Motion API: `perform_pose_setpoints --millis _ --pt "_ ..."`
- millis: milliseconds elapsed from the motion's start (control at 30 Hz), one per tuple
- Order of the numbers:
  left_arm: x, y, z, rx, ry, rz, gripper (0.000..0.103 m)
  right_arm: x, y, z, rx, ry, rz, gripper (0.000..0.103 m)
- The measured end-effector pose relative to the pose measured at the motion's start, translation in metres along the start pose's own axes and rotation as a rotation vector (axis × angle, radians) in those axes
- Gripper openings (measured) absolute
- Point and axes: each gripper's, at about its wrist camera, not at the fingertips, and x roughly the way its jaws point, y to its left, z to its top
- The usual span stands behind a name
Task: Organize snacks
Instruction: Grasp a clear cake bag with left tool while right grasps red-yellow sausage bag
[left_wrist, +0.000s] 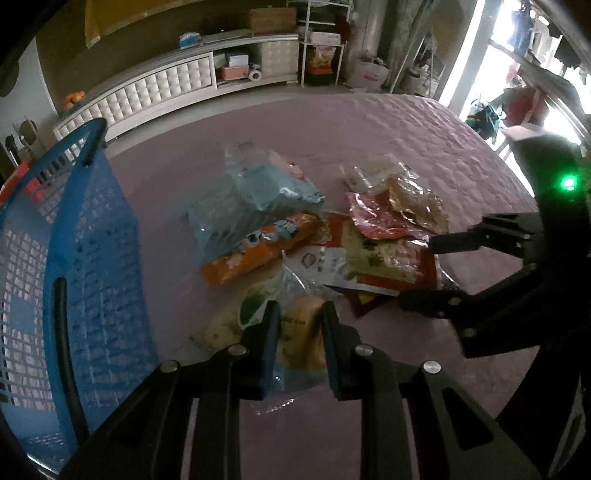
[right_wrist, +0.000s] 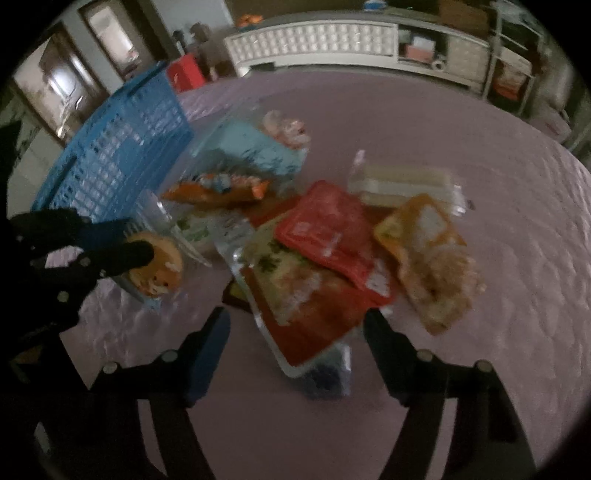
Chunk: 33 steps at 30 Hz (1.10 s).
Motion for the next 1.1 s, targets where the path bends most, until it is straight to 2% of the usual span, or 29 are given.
perform_pose_setpoints --millis 133,233,367,500,567,833,1100 --pt "0.003 0.004 -0.001 0.002 0.01 0.017 0.02 0.016 0.01 0.011 -0.063 0.016 -0.063 0.078" --pt "0.008 0.001 0.001 -0.002 0.006 0.023 0.02 0.027 0.01 0.024 -0.088 0.03 -0.092 0.065" --pt "0.009 0.004 0.004 -0.012 -0.003 0.018 0.02 0.037 0.006 0.035 -0.112 0.049 -0.068 0.055" --pt "0.008 0.005 0.004 -0.022 -0.015 0.016 0.02 0.035 0.007 0.035 -0.142 0.031 -0.078 0.043" --pt "0.004 0.006 0.001 -0.022 -0.023 0.013 0.02 0.028 0.008 0.03 -0.132 0.023 -0.057 0.039" --pt "-0.029 -0.001 0.002 -0.019 -0.086 0.007 0.019 -0.016 0.011 0.015 -0.092 -0.038 -0.059 0.037" --pt "-0.092 -0.003 0.0 -0.017 -0.187 0.019 0.019 -0.083 0.035 0.011 -0.107 -0.15 -0.102 0.037"
